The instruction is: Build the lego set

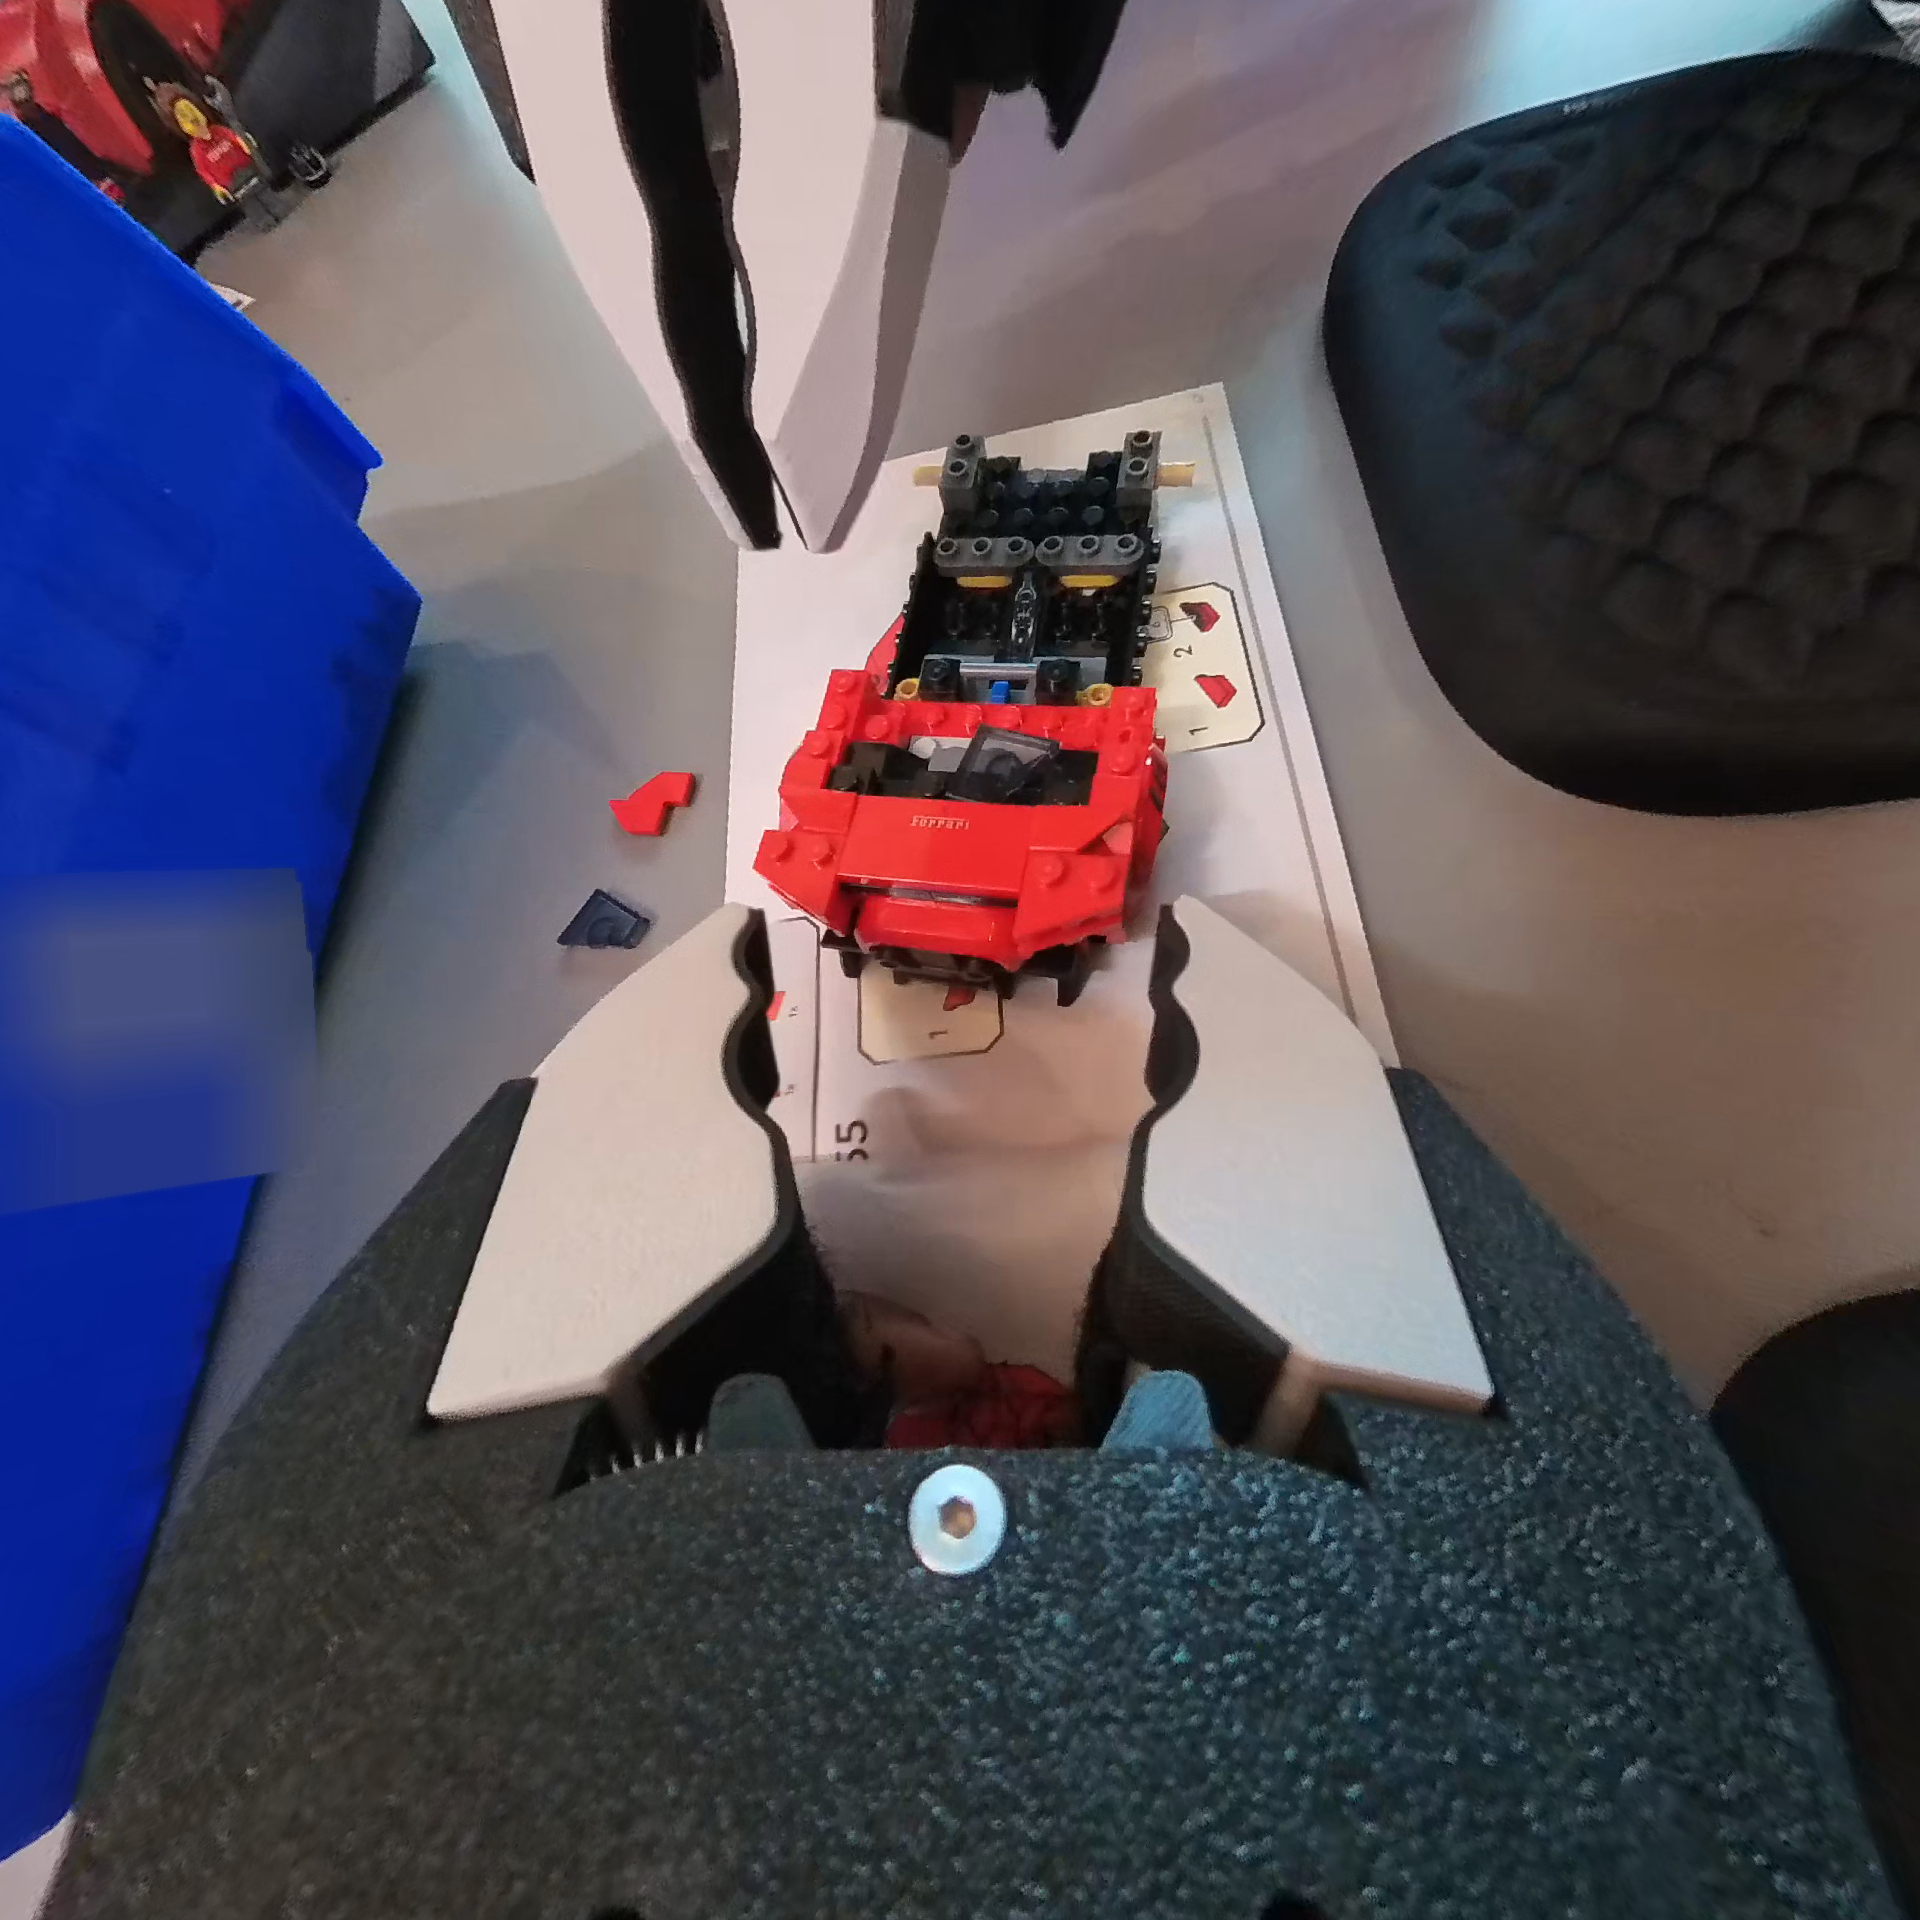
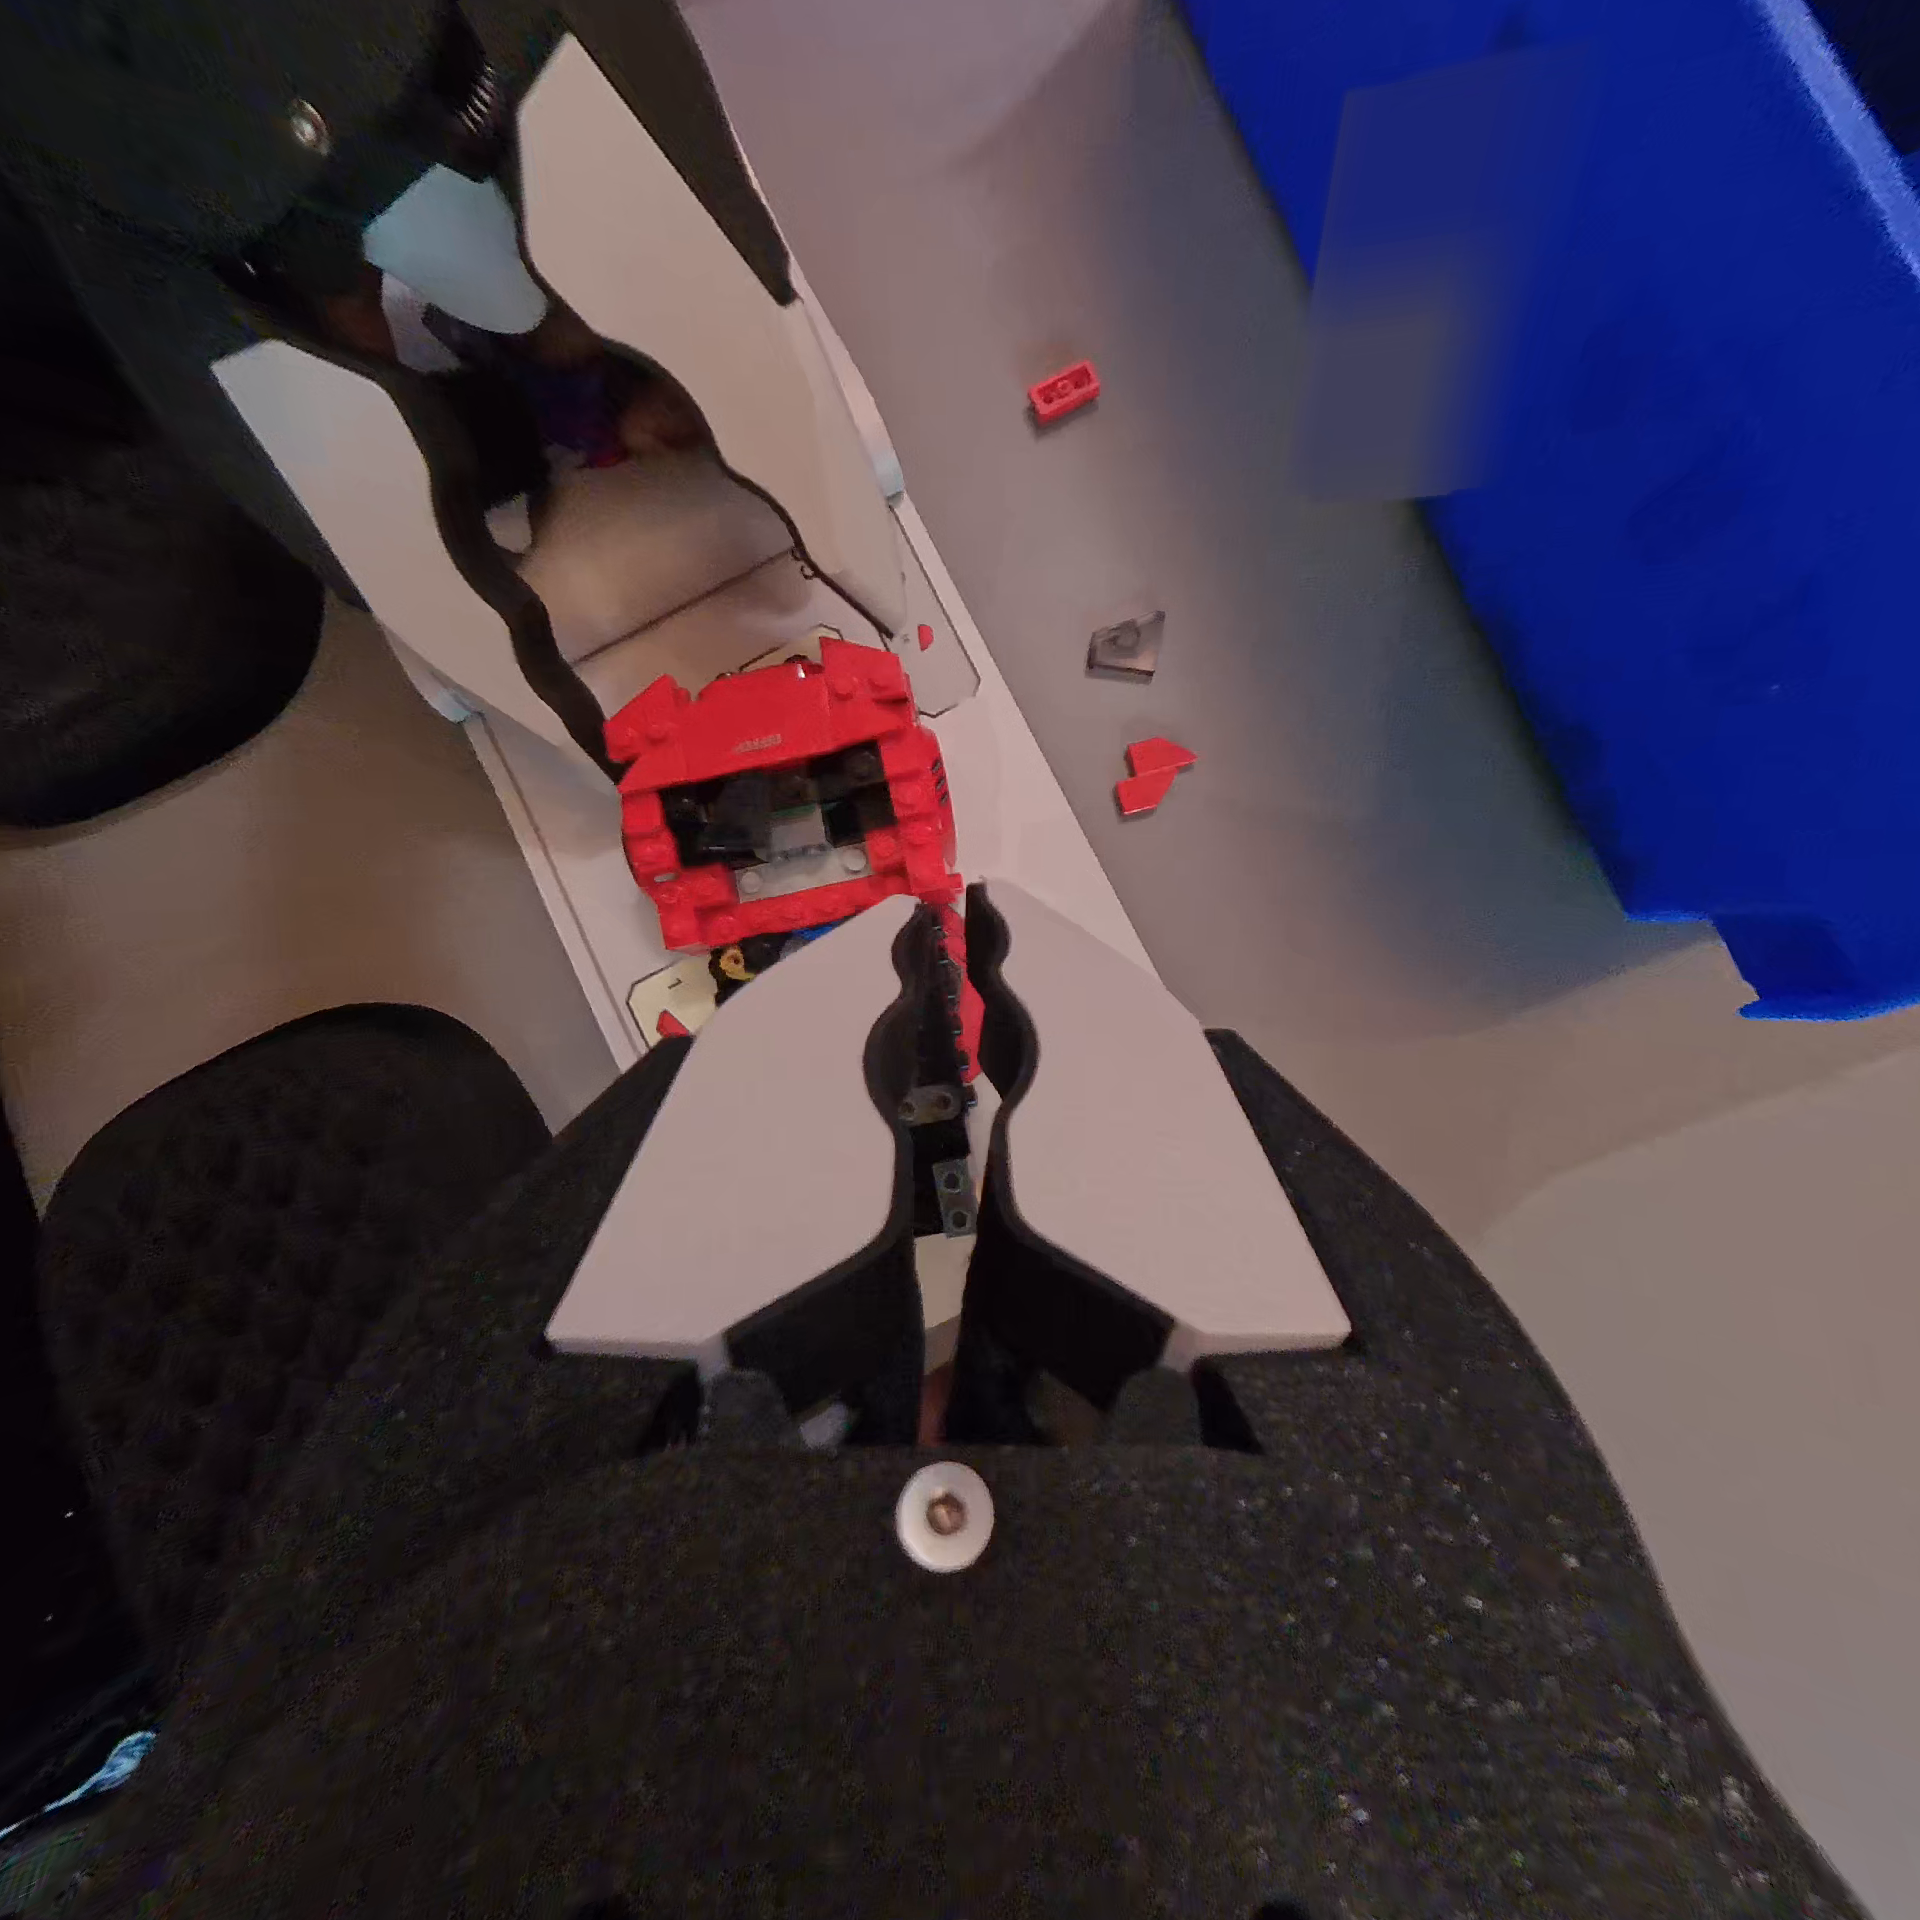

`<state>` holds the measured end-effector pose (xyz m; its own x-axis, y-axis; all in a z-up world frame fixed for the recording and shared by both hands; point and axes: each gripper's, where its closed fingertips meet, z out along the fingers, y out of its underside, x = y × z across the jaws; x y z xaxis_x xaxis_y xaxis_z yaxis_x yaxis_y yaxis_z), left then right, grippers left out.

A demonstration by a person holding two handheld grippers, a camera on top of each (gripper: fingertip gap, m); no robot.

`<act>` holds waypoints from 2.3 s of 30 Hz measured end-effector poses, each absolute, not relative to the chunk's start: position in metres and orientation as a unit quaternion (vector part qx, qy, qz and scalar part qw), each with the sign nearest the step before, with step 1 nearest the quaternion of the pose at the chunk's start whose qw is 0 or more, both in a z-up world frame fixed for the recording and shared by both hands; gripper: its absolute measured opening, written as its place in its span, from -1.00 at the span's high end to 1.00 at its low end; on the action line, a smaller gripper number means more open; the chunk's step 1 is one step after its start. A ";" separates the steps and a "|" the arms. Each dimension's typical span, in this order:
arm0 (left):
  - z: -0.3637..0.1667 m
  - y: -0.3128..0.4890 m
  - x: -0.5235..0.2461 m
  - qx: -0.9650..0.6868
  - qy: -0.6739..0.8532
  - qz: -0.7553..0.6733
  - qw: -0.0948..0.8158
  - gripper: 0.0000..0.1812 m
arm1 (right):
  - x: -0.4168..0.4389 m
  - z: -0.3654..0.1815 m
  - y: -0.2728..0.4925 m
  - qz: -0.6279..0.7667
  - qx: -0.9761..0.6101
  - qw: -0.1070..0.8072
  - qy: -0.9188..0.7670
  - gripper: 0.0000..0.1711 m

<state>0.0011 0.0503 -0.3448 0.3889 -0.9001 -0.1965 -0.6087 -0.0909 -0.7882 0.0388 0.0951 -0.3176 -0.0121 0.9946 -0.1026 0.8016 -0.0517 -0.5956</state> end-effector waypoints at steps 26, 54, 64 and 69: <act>-0.346 0.050 0.002 -0.712 0.531 -0.171 0.427 0.35 | 0.012 -0.333 0.049 0.270 -0.579 0.140 -0.757 1.00; -0.346 0.050 0.002 -0.709 0.534 -0.166 0.430 0.35 | 0.025 -0.337 0.055 0.301 -0.647 0.286 -0.640 1.00; -0.346 0.051 0.002 -0.709 0.534 -0.166 0.429 0.35 | 0.025 -0.339 0.056 0.303 -0.646 0.296 -0.635 0.99; -0.346 0.051 0.002 -0.709 0.535 -0.164 0.430 0.35 | 0.023 -0.341 0.057 0.301 -0.647 0.292 -0.637 0.99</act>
<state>0.0019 0.0505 -0.3464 0.3735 -0.8994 -0.2273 -0.6175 -0.0582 -0.7844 0.0229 0.0570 -0.3408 0.0072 0.9998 -0.0165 0.6477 -0.0172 -0.7617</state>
